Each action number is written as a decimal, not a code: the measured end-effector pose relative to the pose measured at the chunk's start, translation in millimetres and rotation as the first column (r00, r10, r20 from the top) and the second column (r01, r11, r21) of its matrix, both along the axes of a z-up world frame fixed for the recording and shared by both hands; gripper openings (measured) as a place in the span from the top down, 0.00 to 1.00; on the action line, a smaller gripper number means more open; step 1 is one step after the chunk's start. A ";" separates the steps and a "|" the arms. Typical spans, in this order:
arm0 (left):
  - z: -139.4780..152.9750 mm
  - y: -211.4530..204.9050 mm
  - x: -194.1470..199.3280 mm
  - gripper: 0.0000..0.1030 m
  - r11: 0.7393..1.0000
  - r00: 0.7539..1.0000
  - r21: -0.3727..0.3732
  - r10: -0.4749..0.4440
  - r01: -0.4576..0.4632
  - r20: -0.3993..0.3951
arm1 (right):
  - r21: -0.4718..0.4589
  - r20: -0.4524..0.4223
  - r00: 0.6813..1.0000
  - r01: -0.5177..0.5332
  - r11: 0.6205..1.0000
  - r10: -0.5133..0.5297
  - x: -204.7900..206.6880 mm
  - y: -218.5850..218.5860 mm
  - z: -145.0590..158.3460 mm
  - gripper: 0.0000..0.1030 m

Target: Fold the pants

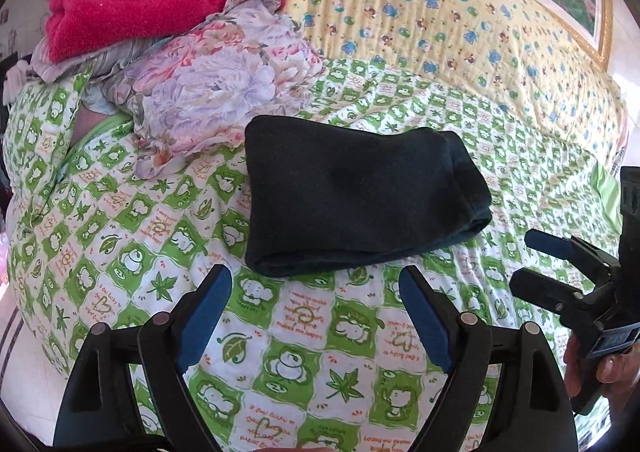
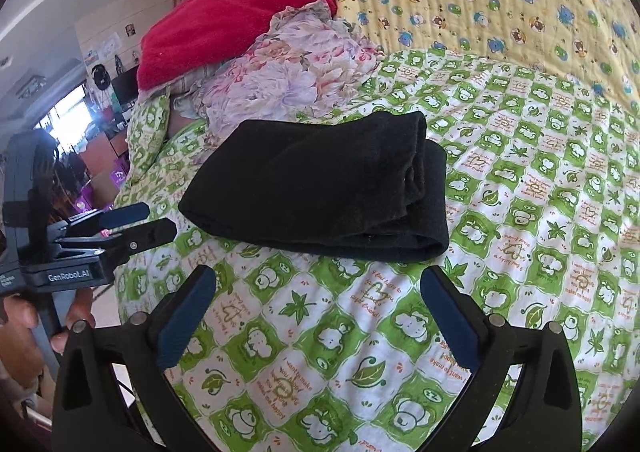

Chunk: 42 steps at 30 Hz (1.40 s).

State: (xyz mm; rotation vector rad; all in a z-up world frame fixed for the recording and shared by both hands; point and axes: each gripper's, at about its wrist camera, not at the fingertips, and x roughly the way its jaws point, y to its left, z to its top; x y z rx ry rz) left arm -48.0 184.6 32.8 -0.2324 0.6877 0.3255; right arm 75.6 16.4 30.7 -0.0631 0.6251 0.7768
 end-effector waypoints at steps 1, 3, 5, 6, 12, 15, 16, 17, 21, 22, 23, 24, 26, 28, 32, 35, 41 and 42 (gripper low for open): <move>-0.4 -2.6 0.2 0.15 1.000 1.000 0.006 -0.005 0.005 -0.003 | -0.007 0.005 1.000 0.000 1.000 0.000 -1.8 0.3 -1.2 0.01; -1.2 -6.1 1.0 0.13 1.000 1.000 0.017 -0.015 0.015 -0.008 | -0.015 0.013 1.000 -0.001 1.000 0.001 -4.9 0.1 -3.7 0.01; -1.5 -9.7 0.3 0.12 0.999 1.000 0.031 -0.018 0.019 -0.008 | -0.017 0.021 1.000 0.003 1.000 -0.003 -6.6 -1.0 -4.5 0.01; -1.9 -10.7 0.1 0.12 0.999 1.000 0.035 -0.020 0.020 -0.007 | -0.013 0.025 1.000 0.004 1.000 -0.004 -7.7 -1.6 -4.4 0.01; -2.9 -11.7 -1.3 0.10 0.998 1.000 0.053 -0.016 0.016 0.005 | 0.033 0.061 0.998 0.025 0.999 -0.027 -11.1 -8.3 -0.8 0.01; -3.5 -10.8 -0.4 0.09 0.998 1.000 0.060 -0.012 0.012 0.007 | 0.051 0.056 0.998 0.035 0.998 -0.038 -9.0 -10.1 -1.4 0.01; -3.7 -10.9 -0.1 0.09 0.998 1.000 0.062 -0.011 0.010 0.008 | 0.055 0.052 0.998 0.039 0.998 -0.042 -7.9 -10.6 -1.9 0.01; -3.8 -10.5 0.2 0.09 0.998 1.000 0.062 -0.010 0.010 0.009 | 0.059 0.051 0.998 0.044 0.997 -0.047 -7.2 -10.7 -2.2 0.01; -4.7 -8.9 2.3 0.09 0.998 1.000 0.069 -0.006 0.005 0.013 | 0.087 0.043 0.997 0.059 0.994 -0.063 -4.6 -12.3 -3.5 0.01; -5.1 -9.0 2.7 0.09 0.997 1.000 0.071 -0.005 0.004 0.013 | 0.094 0.041 0.997 0.062 0.994 -0.066 -4.2 -12.6 -3.7 0.01; -5.2 -8.5 3.0 0.09 0.998 1.000 0.070 -0.008 0.007 0.014 | 0.101 0.040 0.997 0.063 0.993 -0.068 -4.0 -12.6 -3.8 0.01; -5.2 -8.4 3.1 0.08 0.998 1.000 0.070 -0.008 0.007 0.015 | 0.106 0.040 0.997 0.064 0.992 -0.069 -4.0 -12.3 -4.0 0.01; -5.4 -8.5 3.3 0.08 0.997 1.000 0.070 -0.007 0.006 0.012 | 0.110 0.047 0.996 0.066 0.992 -0.072 -4.3 -11.3 -4.3 0.01; -6.6 -8.2 5.8 0.08 0.997 1.000 0.072 -0.007 0.007 0.006 | 0.108 0.050 0.996 0.067 0.992 -0.073 -4.4 -9.9 -4.9 0.01; -9.2 -5.6 10.4 0.08 0.997 1.000 0.071 -0.006 0.006 -0.001 | 0.108 0.048 0.997 0.062 0.992 -0.067 -3.8 -7.3 -5.9 0.01; -10.3 -4.7 11.7 0.08 0.997 1.000 0.071 -0.004 0.004 -0.003 | 0.108 0.044 0.997 0.059 0.992 -0.064 -3.2 -5.3 -6.9 0.01; -12.7 -4.6 13.5 0.08 0.997 1.000 0.073 0.000 0.000 -0.008 | 0.105 0.033 0.998 0.055 0.993 -0.059 -1.3 -2.4 -8.6 0.01; -13.6 -4.7 13.6 0.08 0.997 1.000 0.074 0.001 0.000 -0.010 | 0.104 0.032 0.998 0.055 0.993 -0.059 -1.0 -2.2 -9.1 0.01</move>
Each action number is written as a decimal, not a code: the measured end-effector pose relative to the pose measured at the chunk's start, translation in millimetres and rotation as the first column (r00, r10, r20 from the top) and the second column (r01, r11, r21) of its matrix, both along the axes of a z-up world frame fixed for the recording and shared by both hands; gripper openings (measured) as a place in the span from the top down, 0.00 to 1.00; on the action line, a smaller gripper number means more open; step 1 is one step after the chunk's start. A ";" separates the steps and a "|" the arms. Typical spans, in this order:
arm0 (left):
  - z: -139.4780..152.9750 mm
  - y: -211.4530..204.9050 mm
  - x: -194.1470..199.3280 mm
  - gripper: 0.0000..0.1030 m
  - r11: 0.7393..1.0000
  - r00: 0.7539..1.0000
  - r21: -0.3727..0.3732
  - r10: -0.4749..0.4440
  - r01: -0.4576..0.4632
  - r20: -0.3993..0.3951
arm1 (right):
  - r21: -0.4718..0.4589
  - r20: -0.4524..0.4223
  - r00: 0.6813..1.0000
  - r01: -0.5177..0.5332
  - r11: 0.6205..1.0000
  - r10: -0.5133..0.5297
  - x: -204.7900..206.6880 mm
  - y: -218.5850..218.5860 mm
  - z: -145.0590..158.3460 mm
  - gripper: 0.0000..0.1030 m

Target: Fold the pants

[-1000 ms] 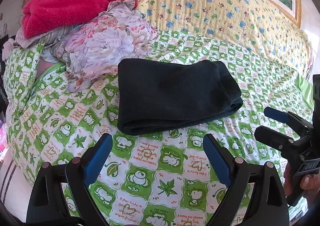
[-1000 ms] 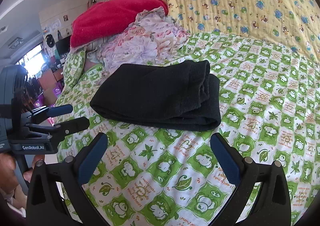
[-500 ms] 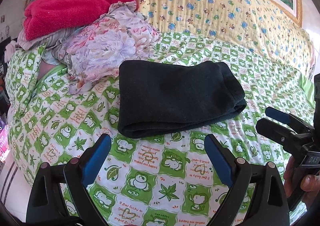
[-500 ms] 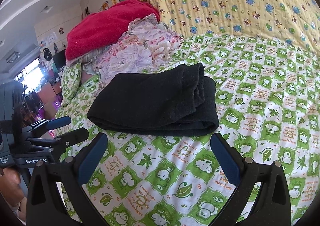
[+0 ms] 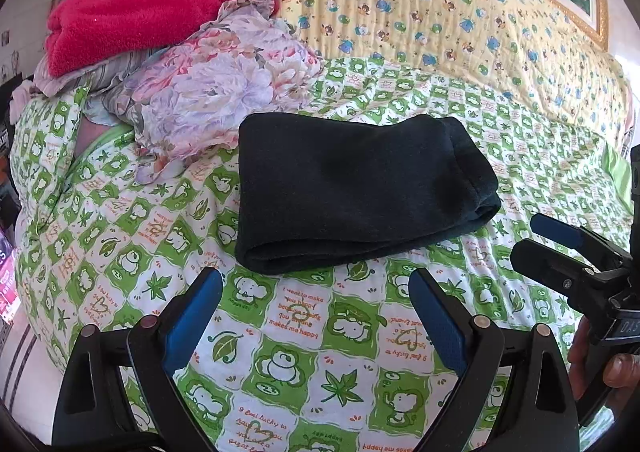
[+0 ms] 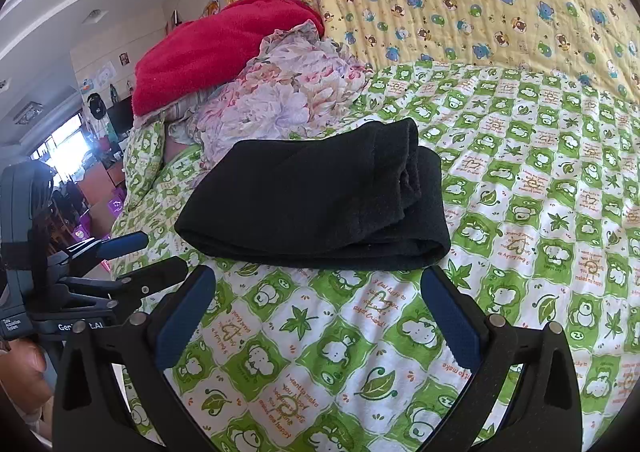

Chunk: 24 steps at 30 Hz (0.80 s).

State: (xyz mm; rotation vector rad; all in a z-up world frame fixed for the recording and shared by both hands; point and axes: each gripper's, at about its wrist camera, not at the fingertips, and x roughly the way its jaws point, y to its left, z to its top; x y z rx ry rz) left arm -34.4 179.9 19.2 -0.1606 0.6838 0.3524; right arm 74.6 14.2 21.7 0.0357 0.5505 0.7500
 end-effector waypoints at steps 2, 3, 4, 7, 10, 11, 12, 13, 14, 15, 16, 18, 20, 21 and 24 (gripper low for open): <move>-1.1 -0.3 0.7 0.08 1.000 1.000 -0.001 0.001 -0.001 -0.004 | -0.007 -0.002 1.000 -0.002 1.000 0.002 0.5 1.2 -0.6 0.01; -1.5 -0.3 0.8 0.08 1.000 1.000 -0.001 0.002 -0.002 -0.006 | -0.011 -0.002 1.000 -0.003 1.000 0.003 0.3 2.1 -1.0 0.01; -1.8 -0.3 1.3 0.08 1.000 1.000 -0.002 0.002 -0.002 -0.008 | -0.016 -0.001 1.000 -0.004 1.000 0.004 0.1 3.1 -1.4 0.01; -2.9 1.2 1.9 0.08 1.000 1.000 -0.005 0.000 0.000 -0.011 | -0.030 0.006 1.000 -0.010 1.000 0.010 -0.4 5.8 -1.9 0.01; -3.8 1.8 2.8 0.08 1.000 1.000 -0.003 0.003 -0.003 -0.015 | -0.038 0.007 1.000 -0.008 0.999 0.008 0.3 7.3 -2.3 0.01; -4.2 2.3 3.3 0.08 1.000 1.000 -0.005 0.004 -0.004 -0.016 | -0.040 0.007 1.000 -0.007 0.999 0.007 0.8 7.6 -2.7 0.01; -4.3 1.9 3.1 0.08 1.000 1.000 -0.004 0.006 -0.006 -0.017 | -0.044 0.008 1.000 -0.005 0.999 0.005 1.2 8.1 -3.1 0.01; -4.4 1.8 3.1 0.08 1.000 1.000 -0.003 0.006 -0.007 -0.017 | -0.051 0.011 1.000 -0.003 0.999 0.003 1.3 9.0 -3.3 0.01; -4.4 2.1 3.3 0.08 1.000 1.000 -0.003 0.004 -0.004 -0.017 | -0.056 0.015 1.000 -0.003 0.998 0.003 1.2 9.8 -3.4 0.01; -4.3 1.8 3.1 0.08 1.000 1.000 -0.003 0.006 -0.006 -0.017 | -0.060 0.017 1.000 -0.004 0.998 0.005 0.8 10.6 -3.6 0.01; -4.4 1.9 3.2 0.08 1.000 1.000 -0.003 0.007 -0.007 -0.017 | -0.063 0.018 1.000 -0.007 0.998 0.008 0.7 11.3 -3.7 0.01; -4.5 2.3 3.6 0.08 1.000 1.000 -0.003 0.005 -0.005 -0.019 | -0.069 0.022 1.000 -0.011 0.998 0.013 0.0 13.1 -3.6 0.01; -4.6 2.9 3.8 0.08 1.000 1.000 -0.003 0.006 -0.006 -0.020 | -0.073 0.024 1.000 -0.014 0.997 0.015 -0.1 14.5 -3.9 0.01; -4.6 2.9 3.9 0.08 1.000 1.000 -0.004 0.006 -0.006 -0.019 | -0.075 0.024 1.000 -0.013 0.997 0.015 -0.2 15.1 -3.9 0.01; -4.6 3.1 4.0 0.08 1.000 1.000 0.001 0.006 -0.006 -0.020 | -0.076 0.021 1.000 -0.019 0.997 0.020 0.2 16.6 -4.1 0.01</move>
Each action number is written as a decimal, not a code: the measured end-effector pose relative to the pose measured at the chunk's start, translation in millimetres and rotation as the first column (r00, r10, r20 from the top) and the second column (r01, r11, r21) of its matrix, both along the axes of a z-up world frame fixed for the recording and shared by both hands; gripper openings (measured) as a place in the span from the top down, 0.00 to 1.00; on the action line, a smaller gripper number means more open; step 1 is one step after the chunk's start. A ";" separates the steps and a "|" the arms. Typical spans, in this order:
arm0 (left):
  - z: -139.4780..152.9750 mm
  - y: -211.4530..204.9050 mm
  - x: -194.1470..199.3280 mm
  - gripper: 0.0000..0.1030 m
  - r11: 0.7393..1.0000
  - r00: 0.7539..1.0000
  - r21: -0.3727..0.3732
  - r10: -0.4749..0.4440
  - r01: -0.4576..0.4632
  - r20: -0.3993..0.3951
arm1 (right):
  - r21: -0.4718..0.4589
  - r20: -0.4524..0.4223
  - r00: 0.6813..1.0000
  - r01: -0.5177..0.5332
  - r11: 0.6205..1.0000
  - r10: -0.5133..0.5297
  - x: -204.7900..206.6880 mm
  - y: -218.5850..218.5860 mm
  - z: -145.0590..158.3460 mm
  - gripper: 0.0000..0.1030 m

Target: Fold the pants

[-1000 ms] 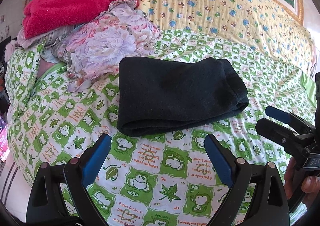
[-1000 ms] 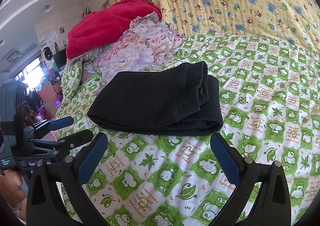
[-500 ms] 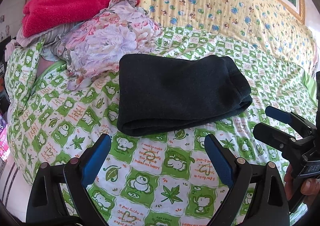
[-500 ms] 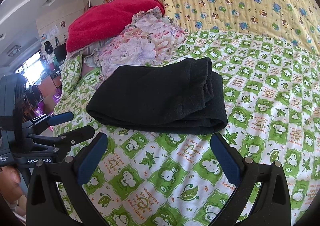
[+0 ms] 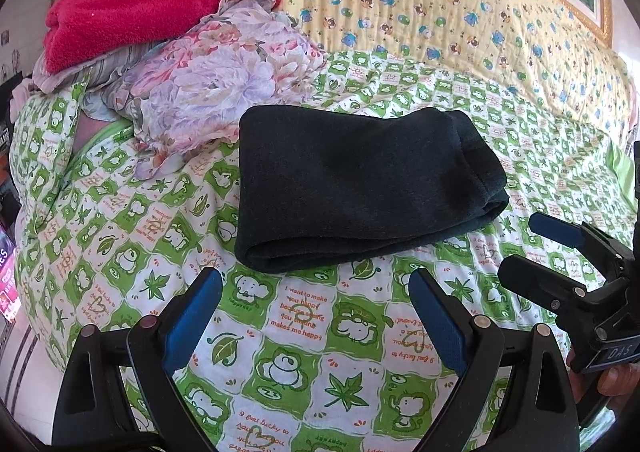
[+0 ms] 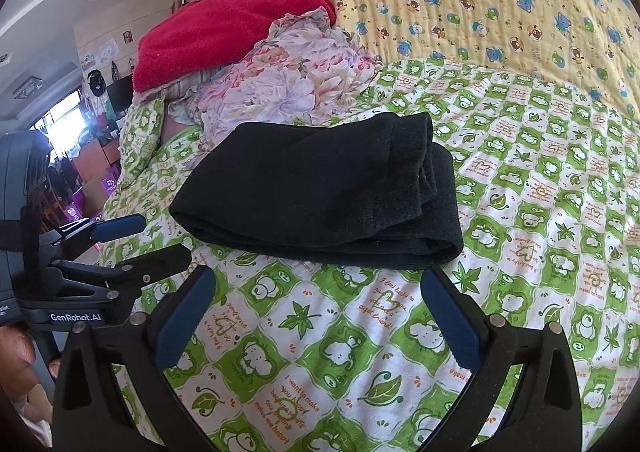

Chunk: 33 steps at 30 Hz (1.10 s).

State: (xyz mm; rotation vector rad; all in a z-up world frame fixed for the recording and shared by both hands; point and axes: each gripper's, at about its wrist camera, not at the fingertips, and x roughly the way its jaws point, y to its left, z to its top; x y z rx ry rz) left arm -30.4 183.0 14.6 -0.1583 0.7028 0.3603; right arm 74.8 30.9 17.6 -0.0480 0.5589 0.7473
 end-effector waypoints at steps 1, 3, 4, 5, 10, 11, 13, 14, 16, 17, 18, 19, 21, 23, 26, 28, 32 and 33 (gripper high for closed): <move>0.1 0.0 -0.1 0.08 1.000 1.000 -0.002 0.000 0.000 0.001 | -0.001 0.000 1.000 -0.001 1.000 0.001 0.0 0.6 0.2 0.01; 0.0 -0.1 0.1 0.08 1.000 1.000 -0.004 0.000 0.000 -0.001 | -0.002 0.002 1.000 -0.001 1.000 0.001 0.1 1.3 0.3 0.01; -0.1 0.1 0.2 0.08 1.000 1.000 -0.004 0.000 -0.001 -0.001 | -0.003 0.001 1.000 -0.003 1.000 0.003 0.7 1.7 0.4 0.01; -0.1 0.6 0.7 0.08 1.000 1.000 -0.005 0.001 -0.001 -0.001 | -0.004 0.000 1.000 -0.004 1.000 0.004 1.1 2.2 0.5 0.01; -0.8 3.6 2.3 0.08 1.000 1.000 -0.006 0.002 -0.002 -0.003 | -0.007 0.000 1.000 -0.006 1.000 0.006 1.5 4.5 0.5 0.01; -1.0 4.8 2.9 0.08 1.000 1.000 -0.007 0.002 -0.002 -0.003 | -0.008 0.000 1.000 -0.007 1.000 0.007 1.9 4.7 0.7 0.01; -1.1 5.3 3.2 0.08 1.000 1.000 -0.008 0.003 -0.003 -0.003 | -0.007 0.000 1.000 -0.006 1.000 0.006 1.5 4.8 0.7 0.01; -1.0 4.4 2.7 0.08 1.000 1.000 -0.006 0.004 -0.004 -0.003 | -0.005 0.000 1.000 -0.007 1.000 0.007 1.7 5.0 0.9 0.01; -1.2 5.2 3.0 0.08 1.000 1.000 -0.006 0.005 -0.005 -0.003 | -0.005 0.001 1.000 -0.008 1.000 0.008 2.0 5.0 1.2 0.01; -1.3 5.4 3.1 0.08 1.000 1.000 -0.007 0.004 -0.005 -0.003 | -0.004 0.003 1.000 -0.008 1.000 0.008 2.1 5.1 1.6 0.01; -1.3 5.9 3.3 0.08 1.000 1.000 -0.006 0.007 -0.007 -0.002 | -0.005 0.004 1.000 -0.009 1.000 0.009 2.2 5.5 1.9 0.01; -1.2 6.4 3.6 0.08 1.000 1.000 -0.005 0.009 -0.009 -0.002 | -0.006 0.003 1.000 -0.008 1.000 0.008 2.3 5.8 2.0 0.01; -1.1 7.5 4.9 0.08 1.000 1.000 -0.008 0.010 -0.010 -0.004 | -0.003 0.004 1.000 -0.008 1.000 0.008 2.3 5.7 2.2 0.01; -1.2 8.0 5.6 0.08 1.000 1.000 -0.012 0.013 -0.013 -0.005 | -0.002 0.003 1.000 -0.008 1.000 0.008 3.3 6.0 2.7 0.01; -1.0 7.7 5.9 0.08 1.000 1.000 -0.003 0.018 -0.018 -0.001 | -0.001 0.002 1.000 -0.006 1.000 0.006 3.8 5.7 3.1 0.01; 0.5 6.1 5.6 0.08 1.000 1.000 0.007 0.021 -0.021 0.005 | 0.001 0.003 1.000 -0.006 1.000 0.006 3.9 4.7 3.9 0.01; 7.5 6.4 7.0 0.08 0.999 0.999 0.017 0.027 -0.027 0.028 | 0.006 0.001 1.000 -0.001 1.000 0.001 5.0 2.8 5.3 0.01; 9.6 6.9 7.8 0.08 0.999 0.999 0.014 0.029 -0.030 0.032 | 0.009 -0.001 1.000 0.002 1.000 -0.002 5.5 1.5 5.6 0.01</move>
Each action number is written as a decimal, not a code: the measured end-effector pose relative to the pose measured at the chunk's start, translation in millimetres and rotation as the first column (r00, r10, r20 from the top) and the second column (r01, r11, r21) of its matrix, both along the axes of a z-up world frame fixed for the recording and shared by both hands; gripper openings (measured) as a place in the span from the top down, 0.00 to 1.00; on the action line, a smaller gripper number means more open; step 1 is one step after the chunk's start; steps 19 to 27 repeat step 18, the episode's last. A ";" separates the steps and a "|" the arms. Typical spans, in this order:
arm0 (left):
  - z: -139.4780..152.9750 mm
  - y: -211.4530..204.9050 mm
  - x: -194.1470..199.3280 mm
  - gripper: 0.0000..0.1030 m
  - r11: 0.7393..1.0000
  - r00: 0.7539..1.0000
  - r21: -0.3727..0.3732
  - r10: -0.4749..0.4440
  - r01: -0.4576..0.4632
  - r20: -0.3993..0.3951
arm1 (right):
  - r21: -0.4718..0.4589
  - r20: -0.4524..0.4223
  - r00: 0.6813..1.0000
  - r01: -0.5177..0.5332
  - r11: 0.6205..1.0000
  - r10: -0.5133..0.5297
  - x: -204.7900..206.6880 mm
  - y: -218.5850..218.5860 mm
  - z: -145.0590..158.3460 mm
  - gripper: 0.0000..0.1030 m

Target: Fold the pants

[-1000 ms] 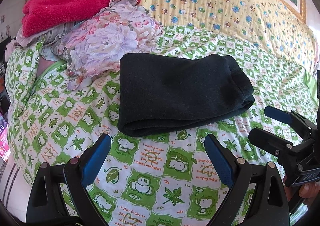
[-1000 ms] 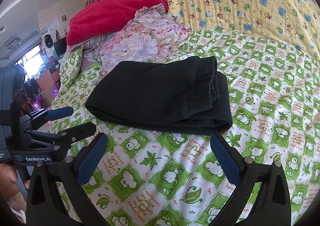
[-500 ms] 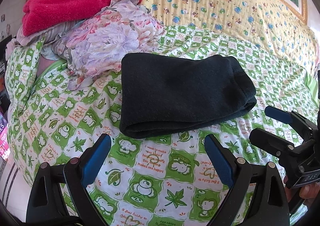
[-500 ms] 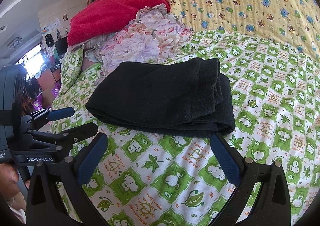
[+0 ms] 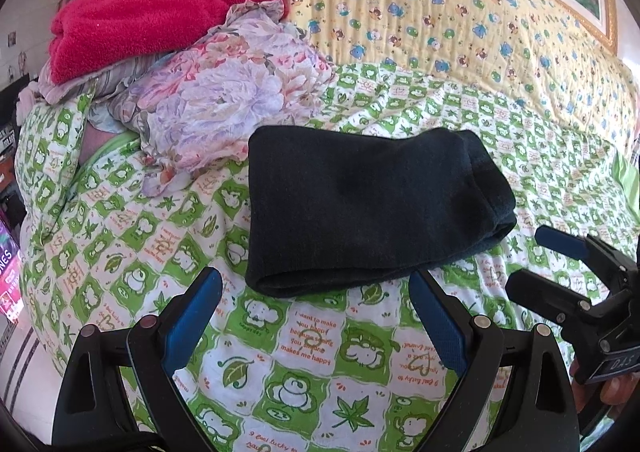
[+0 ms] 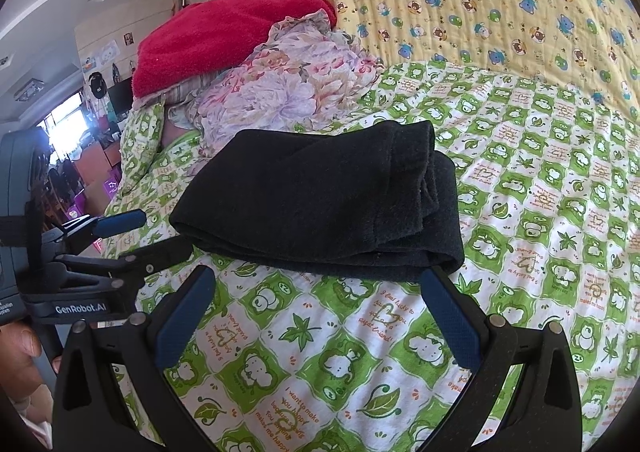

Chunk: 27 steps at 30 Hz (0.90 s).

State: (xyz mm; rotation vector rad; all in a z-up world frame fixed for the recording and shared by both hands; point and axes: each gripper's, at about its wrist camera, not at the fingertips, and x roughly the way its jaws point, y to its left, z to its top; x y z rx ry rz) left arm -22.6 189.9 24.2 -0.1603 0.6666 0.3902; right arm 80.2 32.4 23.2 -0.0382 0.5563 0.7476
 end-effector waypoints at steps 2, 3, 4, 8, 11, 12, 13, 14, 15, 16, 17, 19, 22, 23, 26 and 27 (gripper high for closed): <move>4.7 1.1 2.7 0.08 1.000 1.000 -0.003 0.000 0.000 0.011 | 0.012 -0.005 1.000 0.005 1.000 -0.005 0.6 -2.7 1.4 0.01; 6.7 1.1 4.4 0.08 1.000 1.000 0.000 -0.001 0.001 0.014 | 0.015 -0.007 1.000 0.007 1.000 -0.007 0.9 -3.9 1.9 0.01; 8.0 0.4 5.2 0.08 1.000 1.000 0.002 -0.002 0.002 0.014 | 0.017 -0.007 1.000 0.011 1.000 -0.011 1.5 -5.5 2.5 0.01; 13.2 -1.9 7.6 0.08 1.000 1.000 0.007 -0.005 0.005 0.025 | 0.032 -0.008 1.000 0.023 0.999 -0.022 3.8 -9.5 5.5 0.01; 13.9 -4.3 8.8 0.08 1.000 1.000 0.016 -0.007 0.007 0.024 | 0.051 -0.009 1.000 0.026 0.998 -0.026 4.9 -11.5 8.2 0.01; 13.8 -5.3 9.2 0.08 1.000 1.000 0.019 -0.007 0.007 0.023 | 0.054 -0.010 1.000 0.027 0.998 -0.026 5.2 -11.5 8.9 0.01; 13.5 -5.9 9.3 0.08 1.000 1.000 0.020 -0.008 0.007 0.022 | 0.057 -0.010 1.000 0.026 0.998 -0.026 5.4 -11.6 9.5 0.01; 13.3 -6.2 9.8 0.08 1.000 1.000 0.020 -0.010 0.010 0.020 | 0.060 -0.009 1.000 0.026 0.998 -0.026 5.2 -11.3 10.2 0.01; 13.0 -5.7 10.6 0.08 1.000 1.000 0.020 -0.010 0.010 0.018 | 0.062 -0.008 1.000 0.026 0.998 -0.026 5.3 -11.1 10.7 0.01; 12.7 -5.5 11.0 0.08 1.000 1.000 0.020 -0.009 0.009 0.017 | 0.063 -0.008 1.000 0.026 0.998 -0.025 5.5 -10.8 11.1 0.01; 12.5 -5.2 11.3 0.08 1.000 1.000 0.018 -0.010 0.010 0.016 | 0.064 -0.008 1.000 0.025 0.998 -0.025 5.2 -10.2 11.5 0.01; 12.3 -4.7 11.6 0.08 1.000 1.000 0.015 -0.011 0.010 0.014 | 0.065 -0.008 1.000 0.025 0.998 -0.024 5.4 -9.8 11.9 0.01; 12.3 -4.7 11.6 0.08 1.000 1.000 0.015 -0.011 0.010 0.014 | 0.065 -0.008 1.000 0.025 0.998 -0.024 5.4 -9.8 11.9 0.01; 12.3 -4.7 11.6 0.08 1.000 1.000 0.015 -0.011 0.010 0.014 | 0.065 -0.008 1.000 0.025 0.998 -0.024 5.4 -9.8 11.9 0.01; 12.3 -4.7 11.6 0.08 1.000 1.000 0.015 -0.011 0.010 0.014 | 0.065 -0.008 1.000 0.025 0.998 -0.024 5.4 -9.8 11.9 0.01; 12.3 -4.7 11.6 0.08 1.000 1.000 0.015 -0.011 0.010 0.014 | 0.065 -0.008 1.000 0.025 0.998 -0.024 5.4 -9.8 11.9 0.01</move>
